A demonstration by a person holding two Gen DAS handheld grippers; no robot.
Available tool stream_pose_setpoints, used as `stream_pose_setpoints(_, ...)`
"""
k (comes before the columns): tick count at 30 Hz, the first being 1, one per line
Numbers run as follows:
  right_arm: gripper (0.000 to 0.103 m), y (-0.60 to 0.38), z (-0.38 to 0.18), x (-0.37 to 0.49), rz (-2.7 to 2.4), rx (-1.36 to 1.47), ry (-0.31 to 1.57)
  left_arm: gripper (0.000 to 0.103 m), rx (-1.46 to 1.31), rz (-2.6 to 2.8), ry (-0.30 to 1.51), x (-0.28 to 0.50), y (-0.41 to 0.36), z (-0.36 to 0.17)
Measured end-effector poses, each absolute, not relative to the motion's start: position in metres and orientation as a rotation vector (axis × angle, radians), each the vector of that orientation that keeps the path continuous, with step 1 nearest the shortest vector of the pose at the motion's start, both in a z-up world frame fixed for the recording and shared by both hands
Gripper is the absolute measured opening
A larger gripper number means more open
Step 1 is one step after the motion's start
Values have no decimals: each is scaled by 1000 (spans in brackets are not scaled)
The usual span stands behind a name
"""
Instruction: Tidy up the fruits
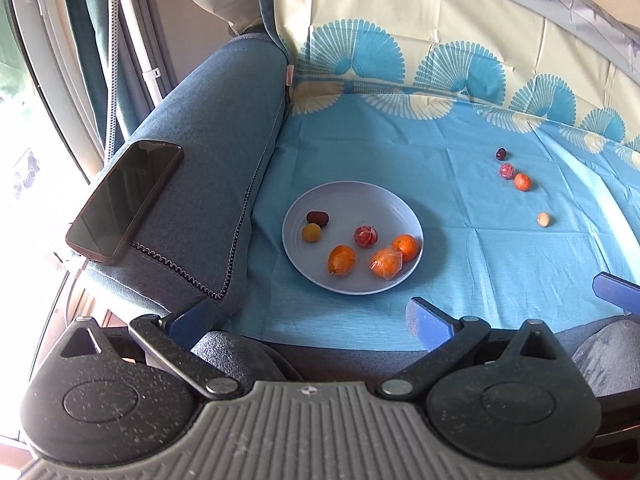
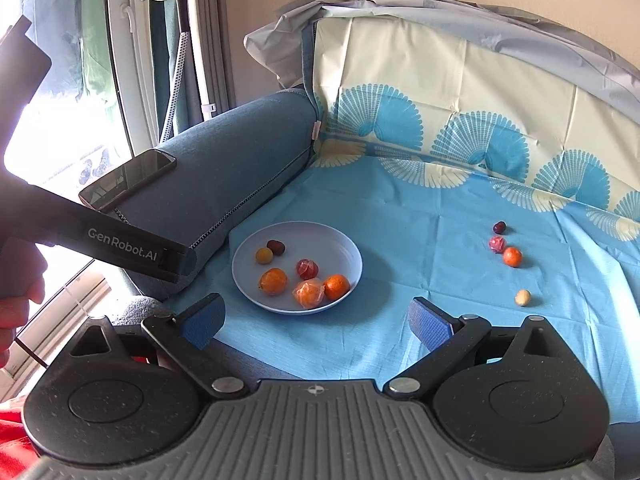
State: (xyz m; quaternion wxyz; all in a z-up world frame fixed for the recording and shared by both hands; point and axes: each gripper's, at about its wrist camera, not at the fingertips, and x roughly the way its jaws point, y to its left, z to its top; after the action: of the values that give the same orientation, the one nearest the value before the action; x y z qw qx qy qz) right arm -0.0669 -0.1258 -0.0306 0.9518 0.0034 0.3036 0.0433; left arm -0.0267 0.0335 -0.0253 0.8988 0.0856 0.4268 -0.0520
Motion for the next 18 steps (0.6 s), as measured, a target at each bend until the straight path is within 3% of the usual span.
stream_pose_setpoints(18,98,-125,-36,-60,96,16,643,103,197,-116,904,-18,29,-30)
